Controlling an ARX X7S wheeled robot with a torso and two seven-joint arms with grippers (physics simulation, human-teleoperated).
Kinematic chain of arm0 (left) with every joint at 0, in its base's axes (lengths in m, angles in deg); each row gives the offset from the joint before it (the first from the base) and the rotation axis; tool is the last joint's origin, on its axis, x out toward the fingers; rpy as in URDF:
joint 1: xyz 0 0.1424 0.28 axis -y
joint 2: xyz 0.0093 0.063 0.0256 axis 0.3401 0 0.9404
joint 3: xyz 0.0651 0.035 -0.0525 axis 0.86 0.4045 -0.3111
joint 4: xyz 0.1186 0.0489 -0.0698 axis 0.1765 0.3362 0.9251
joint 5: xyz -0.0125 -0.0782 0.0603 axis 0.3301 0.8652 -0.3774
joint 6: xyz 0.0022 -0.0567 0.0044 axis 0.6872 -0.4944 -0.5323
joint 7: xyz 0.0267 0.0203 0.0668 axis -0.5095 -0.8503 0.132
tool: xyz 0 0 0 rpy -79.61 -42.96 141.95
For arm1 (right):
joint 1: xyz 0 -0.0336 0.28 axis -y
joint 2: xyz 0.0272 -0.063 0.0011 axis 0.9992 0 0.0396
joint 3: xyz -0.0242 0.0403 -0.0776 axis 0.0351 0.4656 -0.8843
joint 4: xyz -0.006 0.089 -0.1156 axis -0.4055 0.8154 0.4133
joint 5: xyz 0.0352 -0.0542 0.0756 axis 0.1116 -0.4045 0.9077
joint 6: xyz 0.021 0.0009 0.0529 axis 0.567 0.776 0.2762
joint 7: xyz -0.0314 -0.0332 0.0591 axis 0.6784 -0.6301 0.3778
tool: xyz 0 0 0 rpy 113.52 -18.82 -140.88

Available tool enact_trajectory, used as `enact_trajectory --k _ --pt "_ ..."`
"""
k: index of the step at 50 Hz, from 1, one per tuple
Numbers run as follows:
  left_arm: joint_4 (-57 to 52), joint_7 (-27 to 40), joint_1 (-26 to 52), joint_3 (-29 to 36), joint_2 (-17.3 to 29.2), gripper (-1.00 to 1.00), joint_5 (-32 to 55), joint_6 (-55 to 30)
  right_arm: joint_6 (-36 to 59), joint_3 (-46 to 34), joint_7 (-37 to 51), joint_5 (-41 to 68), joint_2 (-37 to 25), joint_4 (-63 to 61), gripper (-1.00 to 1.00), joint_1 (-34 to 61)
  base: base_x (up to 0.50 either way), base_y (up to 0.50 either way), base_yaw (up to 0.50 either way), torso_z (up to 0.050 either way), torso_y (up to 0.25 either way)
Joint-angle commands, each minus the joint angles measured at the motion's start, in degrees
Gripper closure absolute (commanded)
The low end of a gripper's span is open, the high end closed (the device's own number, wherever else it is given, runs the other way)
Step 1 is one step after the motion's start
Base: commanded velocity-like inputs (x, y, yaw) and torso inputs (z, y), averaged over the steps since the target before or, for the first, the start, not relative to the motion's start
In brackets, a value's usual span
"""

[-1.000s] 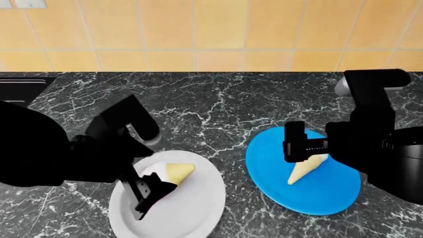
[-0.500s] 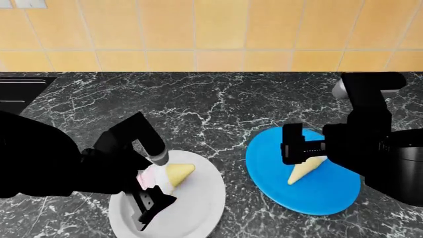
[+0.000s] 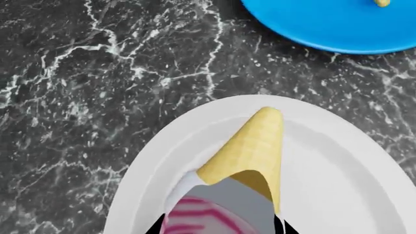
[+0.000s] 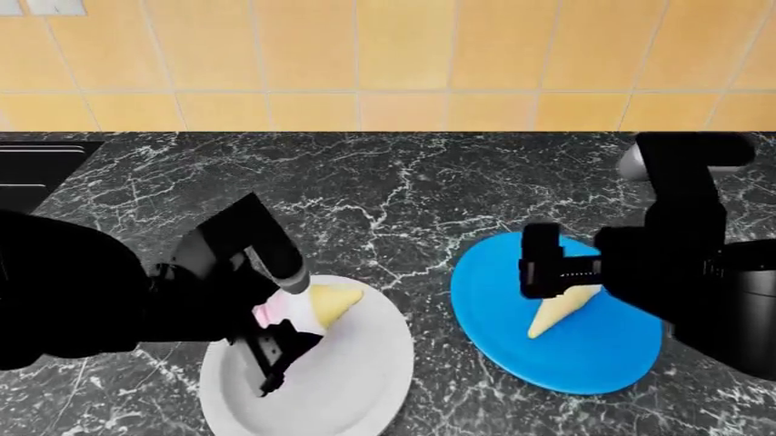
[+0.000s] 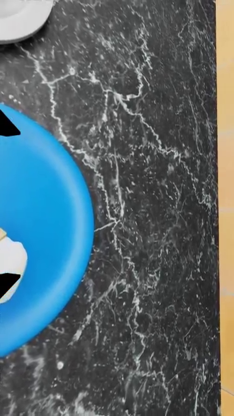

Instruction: Move the dessert items from the plate to the tray.

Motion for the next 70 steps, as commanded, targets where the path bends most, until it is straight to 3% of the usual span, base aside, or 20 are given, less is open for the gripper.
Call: enact_trajectory --k 1,10,25,33,42,56,70 --pt "-1.71 5.09 0.1 -3.07 -0.49 1.0 -1.76 4.95 -2.36 1.77 1.06 2.31 -2.35 -1.8 -1.0 -0.6 0.0 0.0 0.0 0.0 0.0" --pt "-0.55 16.42 0.68 -6.7 -4.42 1.0 -0.39 6.09 -7.38 2.93 6.95 5.48 -5.14 -5.41 -1.0 -2.2 0.0 0.0 0.0 0.0 0.0" --pt "-1.48 18.48 2.79 -7.69 -5.47 1.0 -3.56 8.89 -22.31 0.83 19.69 11.65 -5.73 -11.21 -1.0 -6.41 0.0 0.0 0.0 0.0 0.0" --pt "-2.44 18.87 2.33 -7.88 -5.3 1.0 -4.36 10.2 -33.05 -5.97 19.9 15.84 -10.33 -16.65 -1.0 -7.52 0.0 0.0 0.0 0.0 0.0" --pt "-1.9 18.33 2.22 -7.5 -5.49 1.0 -6.21 11.71 -38.81 -11.34 19.61 18.38 -12.63 -18.97 -1.0 -5.24 0.0 0.0 0.0 0.0 0.002" --pt "-4.32 18.43 1.87 -6.88 -4.67 1.0 -6.45 11.83 -39.38 -15.72 16.22 11.46 -9.23 -11.79 -1.0 -0.44 0.0 0.0 0.0 0.0 0.0" --pt "-6.32 14.79 2.62 -8.49 -4.64 1.0 -10.91 19.06 -38.09 -19.44 12.34 5.52 -7.09 -3.23 -1.0 -1.48 0.0 0.0 0.0 0.0 0.0"
